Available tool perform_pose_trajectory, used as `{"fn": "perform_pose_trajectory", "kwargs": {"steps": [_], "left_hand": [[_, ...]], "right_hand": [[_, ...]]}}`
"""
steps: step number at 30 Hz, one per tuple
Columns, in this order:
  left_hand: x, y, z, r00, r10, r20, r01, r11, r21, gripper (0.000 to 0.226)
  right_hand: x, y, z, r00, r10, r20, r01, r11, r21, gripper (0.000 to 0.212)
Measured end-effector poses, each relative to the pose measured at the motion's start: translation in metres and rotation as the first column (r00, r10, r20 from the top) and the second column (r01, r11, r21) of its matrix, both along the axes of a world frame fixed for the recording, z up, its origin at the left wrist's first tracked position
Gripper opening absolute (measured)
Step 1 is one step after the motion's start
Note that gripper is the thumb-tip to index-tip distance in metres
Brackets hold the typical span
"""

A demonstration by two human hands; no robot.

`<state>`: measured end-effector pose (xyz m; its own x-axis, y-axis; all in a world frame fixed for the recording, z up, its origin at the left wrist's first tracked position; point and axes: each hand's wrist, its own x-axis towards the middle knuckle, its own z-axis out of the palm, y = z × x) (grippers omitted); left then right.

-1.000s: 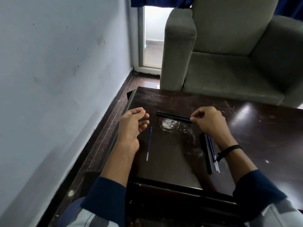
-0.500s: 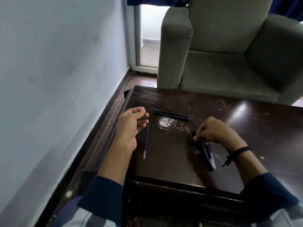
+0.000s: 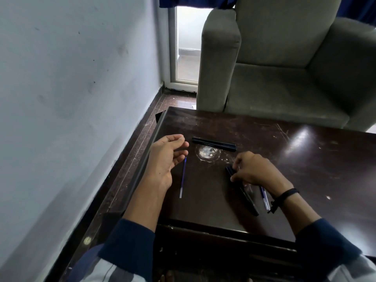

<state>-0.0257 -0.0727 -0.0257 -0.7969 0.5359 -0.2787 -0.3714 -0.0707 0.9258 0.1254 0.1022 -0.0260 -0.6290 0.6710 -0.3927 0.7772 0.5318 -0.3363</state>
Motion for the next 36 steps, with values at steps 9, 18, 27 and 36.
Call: {"fn": "perform_pose_trajectory", "kwargs": {"steps": [9,18,27,36], "left_hand": [[0.017,0.01,-0.005,0.964,-0.259,-0.05,0.251,0.958,-0.137,0.012],[0.021,0.016,-0.011,0.985,-0.128,-0.113,0.117,0.988,-0.105,0.015],[0.021,0.019,-0.011,0.994,-0.064,-0.085,0.059,0.996,-0.062,0.018],[0.011,0.015,-0.012,0.994,-0.008,-0.108,-0.006,0.991,-0.133,0.009]], "right_hand": [[-0.014,-0.042,0.009,0.795,-0.442,-0.416,-0.044,0.641,-0.766,0.022],[-0.015,-0.052,-0.006,0.791,-0.164,-0.59,-0.175,0.862,-0.475,0.036],[-0.019,-0.06,-0.013,0.822,-0.005,-0.57,-0.121,0.976,-0.182,0.042],[0.004,-0.032,0.003,0.878,-0.18,-0.443,-0.012,0.918,-0.397,0.023]]}}
